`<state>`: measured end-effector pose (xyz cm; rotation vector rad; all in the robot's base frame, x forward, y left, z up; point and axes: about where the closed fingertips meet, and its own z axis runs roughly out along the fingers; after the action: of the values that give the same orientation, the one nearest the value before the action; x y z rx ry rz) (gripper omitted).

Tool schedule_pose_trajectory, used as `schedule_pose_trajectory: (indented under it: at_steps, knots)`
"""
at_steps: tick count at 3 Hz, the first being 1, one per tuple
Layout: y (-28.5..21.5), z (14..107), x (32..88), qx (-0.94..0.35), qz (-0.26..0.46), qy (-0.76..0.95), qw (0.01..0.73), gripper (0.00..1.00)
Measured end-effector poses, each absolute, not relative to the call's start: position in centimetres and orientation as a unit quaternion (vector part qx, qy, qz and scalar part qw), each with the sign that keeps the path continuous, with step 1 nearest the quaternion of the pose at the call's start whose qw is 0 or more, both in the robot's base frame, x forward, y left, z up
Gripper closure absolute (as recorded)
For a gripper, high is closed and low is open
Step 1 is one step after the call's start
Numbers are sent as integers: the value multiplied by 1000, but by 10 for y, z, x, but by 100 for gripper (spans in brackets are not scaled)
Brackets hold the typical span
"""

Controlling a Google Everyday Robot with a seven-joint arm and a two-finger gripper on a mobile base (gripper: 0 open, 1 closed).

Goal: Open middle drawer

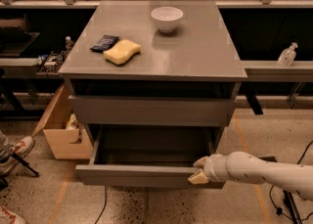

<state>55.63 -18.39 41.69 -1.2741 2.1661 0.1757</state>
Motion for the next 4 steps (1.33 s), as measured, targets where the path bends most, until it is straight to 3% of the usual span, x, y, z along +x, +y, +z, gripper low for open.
schedule_pose_trajectory:
  at_steps: [4]
  knots:
    - [-184,418,556,-481,66,819,306,100]
